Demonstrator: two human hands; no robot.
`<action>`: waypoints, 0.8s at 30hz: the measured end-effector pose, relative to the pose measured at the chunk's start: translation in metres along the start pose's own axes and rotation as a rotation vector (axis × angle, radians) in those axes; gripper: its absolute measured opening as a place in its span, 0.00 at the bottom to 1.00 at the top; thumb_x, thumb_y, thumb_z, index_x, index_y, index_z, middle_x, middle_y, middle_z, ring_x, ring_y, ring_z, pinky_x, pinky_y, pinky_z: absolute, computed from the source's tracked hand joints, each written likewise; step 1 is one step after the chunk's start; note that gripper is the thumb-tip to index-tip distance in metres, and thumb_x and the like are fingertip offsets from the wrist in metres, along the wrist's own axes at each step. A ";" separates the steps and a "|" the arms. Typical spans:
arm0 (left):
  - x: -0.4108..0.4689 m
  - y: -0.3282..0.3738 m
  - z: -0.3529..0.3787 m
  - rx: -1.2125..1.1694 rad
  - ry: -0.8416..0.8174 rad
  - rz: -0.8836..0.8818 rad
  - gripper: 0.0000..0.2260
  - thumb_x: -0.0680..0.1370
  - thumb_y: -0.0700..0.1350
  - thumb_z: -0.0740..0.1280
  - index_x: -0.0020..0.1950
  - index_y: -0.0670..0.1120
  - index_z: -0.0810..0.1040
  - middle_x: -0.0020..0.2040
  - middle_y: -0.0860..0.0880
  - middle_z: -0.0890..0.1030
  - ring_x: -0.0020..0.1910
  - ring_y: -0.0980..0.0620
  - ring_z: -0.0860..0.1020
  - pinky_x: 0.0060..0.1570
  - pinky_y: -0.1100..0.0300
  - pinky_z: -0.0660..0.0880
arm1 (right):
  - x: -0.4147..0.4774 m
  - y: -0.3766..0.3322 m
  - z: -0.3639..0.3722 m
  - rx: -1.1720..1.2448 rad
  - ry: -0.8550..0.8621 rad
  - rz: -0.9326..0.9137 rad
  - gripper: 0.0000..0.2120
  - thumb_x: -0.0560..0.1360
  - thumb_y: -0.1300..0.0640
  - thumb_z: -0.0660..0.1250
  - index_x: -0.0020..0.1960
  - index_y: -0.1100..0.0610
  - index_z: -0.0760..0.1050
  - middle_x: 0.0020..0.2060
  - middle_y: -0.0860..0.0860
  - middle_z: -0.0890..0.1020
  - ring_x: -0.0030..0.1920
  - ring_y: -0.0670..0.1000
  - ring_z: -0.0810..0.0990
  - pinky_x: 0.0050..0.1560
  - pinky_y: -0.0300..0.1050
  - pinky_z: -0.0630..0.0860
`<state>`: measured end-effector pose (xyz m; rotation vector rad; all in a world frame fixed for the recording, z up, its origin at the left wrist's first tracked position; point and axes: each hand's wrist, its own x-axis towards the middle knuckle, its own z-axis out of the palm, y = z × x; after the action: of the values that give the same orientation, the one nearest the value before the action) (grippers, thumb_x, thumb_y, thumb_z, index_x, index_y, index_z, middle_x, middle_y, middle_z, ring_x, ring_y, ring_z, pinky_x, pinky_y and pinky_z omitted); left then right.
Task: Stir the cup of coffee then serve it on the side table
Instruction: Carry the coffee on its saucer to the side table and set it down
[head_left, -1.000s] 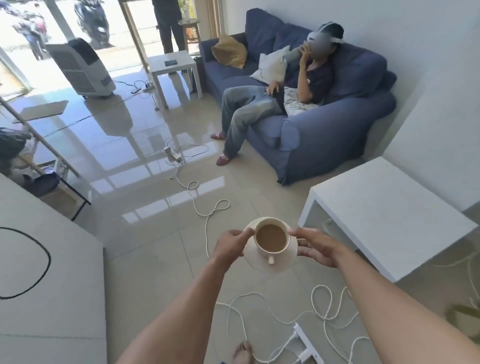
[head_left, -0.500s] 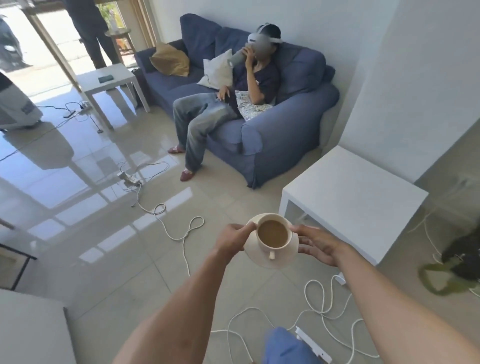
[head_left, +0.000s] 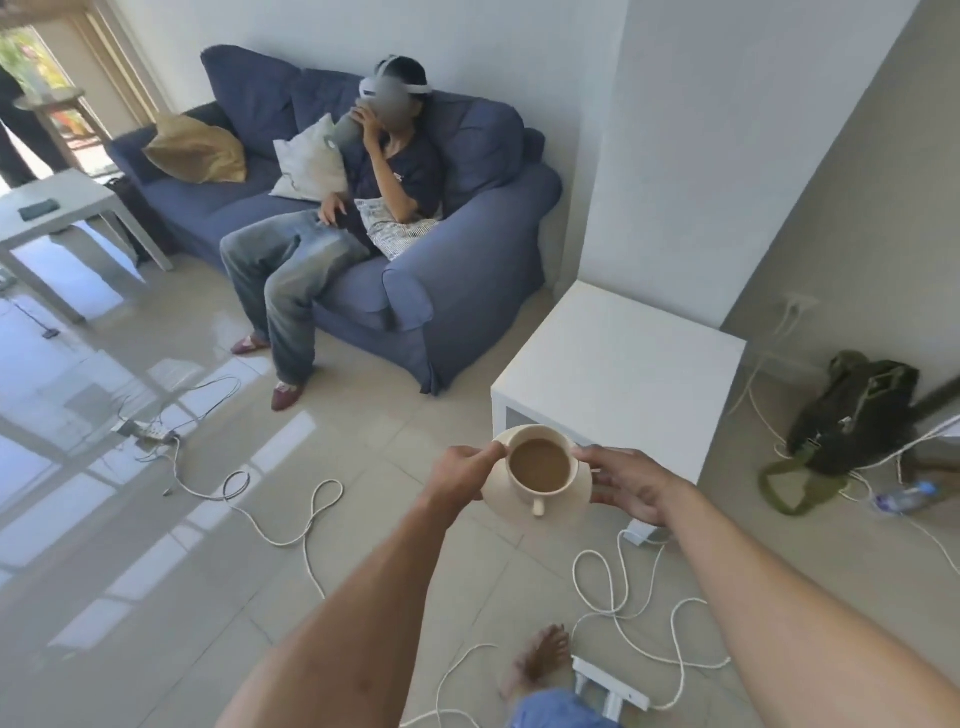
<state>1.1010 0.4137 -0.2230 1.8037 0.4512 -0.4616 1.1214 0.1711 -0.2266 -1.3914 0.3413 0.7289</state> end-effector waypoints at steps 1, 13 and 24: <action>0.008 0.005 0.004 0.011 -0.005 -0.001 0.18 0.66 0.60 0.68 0.37 0.44 0.82 0.37 0.47 0.79 0.37 0.49 0.79 0.48 0.50 0.82 | 0.003 -0.003 -0.006 0.013 0.010 -0.003 0.13 0.71 0.55 0.74 0.53 0.60 0.82 0.47 0.57 0.84 0.49 0.56 0.81 0.56 0.54 0.77; 0.100 0.068 0.056 0.087 -0.115 0.019 0.24 0.64 0.60 0.67 0.45 0.42 0.86 0.48 0.42 0.86 0.48 0.46 0.84 0.49 0.50 0.83 | 0.037 -0.045 -0.073 0.151 0.159 -0.009 0.08 0.71 0.58 0.74 0.50 0.59 0.81 0.42 0.54 0.84 0.42 0.53 0.80 0.45 0.47 0.78; 0.184 0.134 0.102 0.188 -0.207 0.070 0.19 0.63 0.63 0.68 0.41 0.48 0.77 0.40 0.48 0.77 0.38 0.50 0.75 0.44 0.54 0.77 | 0.076 -0.093 -0.139 0.244 0.245 -0.012 0.03 0.72 0.60 0.74 0.45 0.57 0.82 0.40 0.52 0.84 0.43 0.53 0.79 0.47 0.48 0.77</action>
<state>1.3192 0.2933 -0.2380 1.9202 0.2053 -0.6519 1.2645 0.0561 -0.2268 -1.2498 0.5938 0.4885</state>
